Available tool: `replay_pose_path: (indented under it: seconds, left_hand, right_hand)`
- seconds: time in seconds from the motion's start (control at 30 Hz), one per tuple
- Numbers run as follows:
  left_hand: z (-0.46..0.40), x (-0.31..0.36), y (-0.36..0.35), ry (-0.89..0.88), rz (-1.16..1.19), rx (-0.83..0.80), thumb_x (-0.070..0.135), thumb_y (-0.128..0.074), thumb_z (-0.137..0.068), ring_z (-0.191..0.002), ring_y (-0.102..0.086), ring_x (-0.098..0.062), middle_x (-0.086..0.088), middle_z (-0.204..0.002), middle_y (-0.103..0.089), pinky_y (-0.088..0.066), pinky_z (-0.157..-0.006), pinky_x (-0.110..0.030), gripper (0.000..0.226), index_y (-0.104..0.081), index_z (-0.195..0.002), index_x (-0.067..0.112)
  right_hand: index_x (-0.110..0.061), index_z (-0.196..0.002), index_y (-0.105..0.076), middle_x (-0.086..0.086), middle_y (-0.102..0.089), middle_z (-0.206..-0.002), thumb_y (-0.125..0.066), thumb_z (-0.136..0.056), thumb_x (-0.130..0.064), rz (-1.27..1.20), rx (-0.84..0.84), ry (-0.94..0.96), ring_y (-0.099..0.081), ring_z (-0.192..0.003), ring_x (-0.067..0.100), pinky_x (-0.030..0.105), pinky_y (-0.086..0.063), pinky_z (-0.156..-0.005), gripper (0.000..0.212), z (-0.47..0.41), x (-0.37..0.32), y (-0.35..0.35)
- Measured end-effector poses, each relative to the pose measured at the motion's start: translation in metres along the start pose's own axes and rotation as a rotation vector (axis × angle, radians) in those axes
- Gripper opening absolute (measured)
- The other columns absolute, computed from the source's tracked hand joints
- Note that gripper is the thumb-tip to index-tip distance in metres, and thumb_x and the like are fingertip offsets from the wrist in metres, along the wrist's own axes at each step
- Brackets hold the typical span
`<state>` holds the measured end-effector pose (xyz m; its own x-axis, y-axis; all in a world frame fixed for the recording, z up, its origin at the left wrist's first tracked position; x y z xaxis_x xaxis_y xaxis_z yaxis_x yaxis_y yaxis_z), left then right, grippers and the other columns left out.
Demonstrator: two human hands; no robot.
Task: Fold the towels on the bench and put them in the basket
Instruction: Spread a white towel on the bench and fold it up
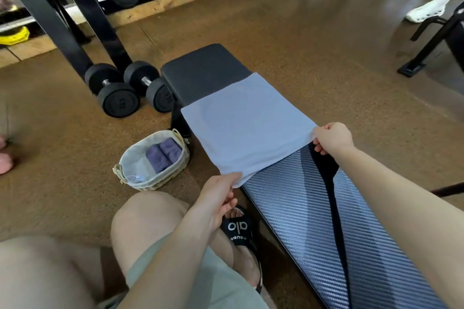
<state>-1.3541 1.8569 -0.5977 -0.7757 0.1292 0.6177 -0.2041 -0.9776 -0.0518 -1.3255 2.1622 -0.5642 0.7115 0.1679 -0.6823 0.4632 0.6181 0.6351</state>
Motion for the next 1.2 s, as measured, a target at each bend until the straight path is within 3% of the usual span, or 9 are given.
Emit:
replay_pose_path:
  seconds: [0.2, 0.3, 0.47, 0.63, 0.73, 0.83, 0.93, 1.1, 1.2]
  left_hand:
    - [0.002, -0.002, -0.002, -0.001, 0.183, 0.043, 0.009, -0.068, -0.093, -0.087, -0.064, -0.017, -0.006, -0.100, -0.067, -0.059, -0.074, -0.029, 0.015, -0.065, -0.108, 0.004]
    - [0.005, 0.002, 0.002, -0.042, 0.265, 0.011, 0.000, -0.062, -0.095, -0.090, -0.069, -0.021, -0.013, -0.102, -0.067, -0.059, -0.069, -0.026, 0.011, -0.059, -0.105, -0.002]
    - [0.010, 0.003, 0.005, -0.239, -0.110, 0.119, -0.003, -0.058, -0.089, -0.070, -0.065, -0.021, -0.014, -0.086, -0.063, -0.060, -0.075, -0.036, 0.035, -0.036, -0.111, 0.011]
    - [0.019, 0.005, -0.003, -0.500, -0.810, 0.119, 0.018, -0.068, -0.080, -0.075, -0.057, -0.023, -0.011, -0.090, -0.062, -0.036, -0.056, -0.029, 0.041, -0.034, -0.103, 0.026]
    - [0.021, 0.004, -0.006, -0.546, -0.918, 0.134, 0.025, -0.064, -0.084, -0.067, -0.056, -0.024, -0.007, -0.079, -0.062, -0.037, -0.056, -0.034, 0.032, -0.034, -0.095, 0.027]
    - [0.019, 0.003, -0.006, -0.532, -0.919, 0.146, 0.019, -0.055, -0.088, -0.062, -0.054, -0.022, -0.006, -0.079, -0.063, -0.044, -0.059, -0.035, 0.017, -0.039, -0.091, 0.024]
    - [0.020, 0.003, -0.002, -0.537, -1.087, 0.153, 0.021, -0.051, -0.091, -0.074, -0.056, -0.027, -0.005, -0.087, -0.059, -0.047, -0.068, -0.037, 0.013, -0.040, -0.097, 0.023]
    - [0.032, 0.015, -0.018, -0.900, -1.496, 0.232, 0.036, -0.050, -0.095, -0.110, -0.049, -0.029, -0.007, -0.121, -0.047, -0.046, -0.087, -0.039, 0.040, -0.043, -0.131, 0.021]
    - [0.022, 0.018, -0.033, -1.077, -1.564, 0.172, 0.036, -0.048, -0.100, -0.133, -0.041, -0.030, -0.012, -0.147, -0.042, -0.036, -0.109, -0.040, 0.049, -0.043, -0.145, 0.016]
  right_hand:
    - [-0.007, -0.067, -0.060, 0.017, -0.071, -0.072, -0.055, -0.094, -0.019, -0.031, -0.014, -0.006, -0.059, -0.056, 0.026, 0.040, -0.059, -0.071, 0.030, -0.002, 0.000, 0.000]
    - [-0.007, -0.067, -0.061, 0.016, -0.070, -0.068, -0.057, -0.093, -0.020, -0.039, -0.026, -0.009, -0.059, -0.054, 0.026, 0.038, -0.058, -0.069, 0.030, -0.003, 0.000, 0.000]
    - [-0.015, -0.078, -0.051, 0.008, -0.068, -0.064, -0.055, -0.093, -0.025, -0.048, -0.022, -0.004, -0.057, -0.055, 0.023, 0.037, -0.055, -0.067, 0.018, -0.004, 0.001, 0.000]
    - [-0.011, -0.080, -0.055, 0.014, -0.074, -0.080, -0.056, -0.092, -0.018, -0.054, -0.015, 0.003, -0.064, -0.064, 0.026, 0.042, -0.060, -0.071, 0.014, -0.008, 0.001, 0.001]
    - [-0.008, -0.096, -0.054, 0.014, -0.073, -0.086, -0.059, -0.089, -0.012, -0.098, 0.005, 0.029, -0.064, -0.059, 0.021, 0.034, -0.054, -0.055, 0.010, -0.009, 0.005, 0.002]
    - [-0.014, -0.102, -0.047, 0.019, -0.071, -0.093, -0.059, -0.092, -0.014, -0.147, 0.023, 0.070, -0.061, -0.058, 0.021, 0.033, -0.052, -0.054, 0.015, -0.007, 0.009, 0.000]
    - [-0.019, -0.104, -0.048, 0.019, -0.069, -0.098, -0.059, -0.093, -0.019, -0.103, 0.021, 0.130, -0.060, -0.060, 0.022, 0.038, -0.055, -0.059, 0.016, -0.005, 0.011, -0.002]
    - [-0.015, -0.134, -0.049, 0.019, -0.050, -0.122, -0.055, -0.093, -0.022, 0.476, 0.257, 0.537, -0.055, -0.099, 0.040, 0.044, -0.048, -0.081, 0.042, 0.025, -0.002, -0.017]
    - [-0.013, -0.145, -0.049, 0.021, -0.051, -0.142, -0.042, -0.095, -0.032, 0.624, 0.157, 0.899, -0.051, -0.127, 0.041, 0.051, -0.045, -0.102, 0.054, 0.071, -0.009, -0.064]
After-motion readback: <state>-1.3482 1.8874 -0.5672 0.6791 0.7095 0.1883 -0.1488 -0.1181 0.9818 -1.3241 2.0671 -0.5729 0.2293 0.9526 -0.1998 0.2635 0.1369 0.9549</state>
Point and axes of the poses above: each hand's wrist, its own z-axis away from the middle knuckle, its own y-axis out of the back of the hand, x = y × z, the point moved 3 cm from there along -z, towards the middle knuckle
